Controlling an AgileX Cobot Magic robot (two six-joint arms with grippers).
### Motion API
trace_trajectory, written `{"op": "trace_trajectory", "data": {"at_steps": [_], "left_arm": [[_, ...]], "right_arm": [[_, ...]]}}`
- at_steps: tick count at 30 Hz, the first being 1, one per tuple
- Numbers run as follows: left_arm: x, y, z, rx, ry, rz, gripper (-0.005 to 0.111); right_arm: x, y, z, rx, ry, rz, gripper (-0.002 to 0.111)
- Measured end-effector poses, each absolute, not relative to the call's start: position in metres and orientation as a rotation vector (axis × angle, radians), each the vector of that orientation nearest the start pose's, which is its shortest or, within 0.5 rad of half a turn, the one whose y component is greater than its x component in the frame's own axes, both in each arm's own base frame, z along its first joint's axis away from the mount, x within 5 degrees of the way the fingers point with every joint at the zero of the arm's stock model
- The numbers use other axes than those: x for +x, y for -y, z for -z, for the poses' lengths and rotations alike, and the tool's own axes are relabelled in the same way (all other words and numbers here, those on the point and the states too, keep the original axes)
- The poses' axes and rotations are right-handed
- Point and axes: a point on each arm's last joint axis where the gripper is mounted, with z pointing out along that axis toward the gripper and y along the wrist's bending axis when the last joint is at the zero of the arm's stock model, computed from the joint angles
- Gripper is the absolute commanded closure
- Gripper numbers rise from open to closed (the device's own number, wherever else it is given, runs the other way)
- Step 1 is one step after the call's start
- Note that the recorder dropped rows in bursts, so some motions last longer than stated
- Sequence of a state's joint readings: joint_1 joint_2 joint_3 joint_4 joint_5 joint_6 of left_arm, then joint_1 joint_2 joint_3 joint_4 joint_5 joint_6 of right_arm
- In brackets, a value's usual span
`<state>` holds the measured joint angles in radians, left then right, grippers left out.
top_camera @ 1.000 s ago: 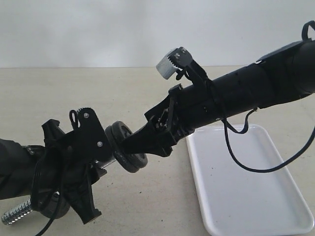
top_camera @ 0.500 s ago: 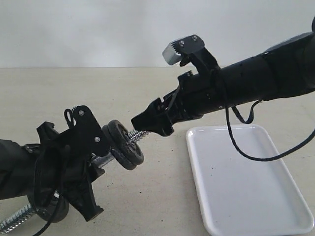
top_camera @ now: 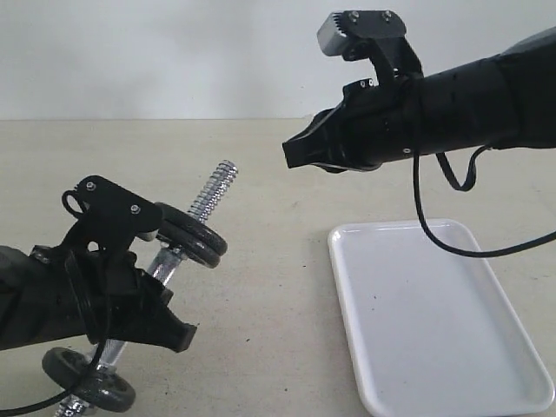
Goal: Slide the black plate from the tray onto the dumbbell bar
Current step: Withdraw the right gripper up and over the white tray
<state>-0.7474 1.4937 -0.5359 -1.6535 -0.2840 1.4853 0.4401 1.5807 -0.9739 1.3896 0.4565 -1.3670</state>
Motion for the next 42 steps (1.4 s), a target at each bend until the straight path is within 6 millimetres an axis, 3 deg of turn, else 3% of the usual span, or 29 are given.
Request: {"op": "trace_trajectory", "data": {"at_steps": [12, 20, 27, 38, 42], "left_arm": [[0.195, 0.161, -0.161, 0.403, -2.427, 0.299, 0.102], [0.198, 0.164, -0.165, 0.242, -2.444, 0.37, 0.102], [0.209, 0.174, -0.18, 0.148, -2.401, 0.44, 0.102], [0.213, 0.178, -0.155, 0.043, -2.496, 0.416, 0.102], [0.213, 0.178, -0.152, 0.046, -2.503, 0.406, 0.102]], "right_arm": [[0.272, -0.169, -0.231, -0.939, -2.342, -0.626, 0.109], [0.257, -0.166, -0.225, -1.033, -2.484, -0.688, 0.109], [0.248, -0.166, -0.224, -1.099, -2.537, -0.757, 0.109], [0.23, -0.156, -0.193, -1.042, -2.653, -0.745, 0.109], [0.228, -0.155, -0.189, -1.023, -2.664, -0.744, 0.109]]}}
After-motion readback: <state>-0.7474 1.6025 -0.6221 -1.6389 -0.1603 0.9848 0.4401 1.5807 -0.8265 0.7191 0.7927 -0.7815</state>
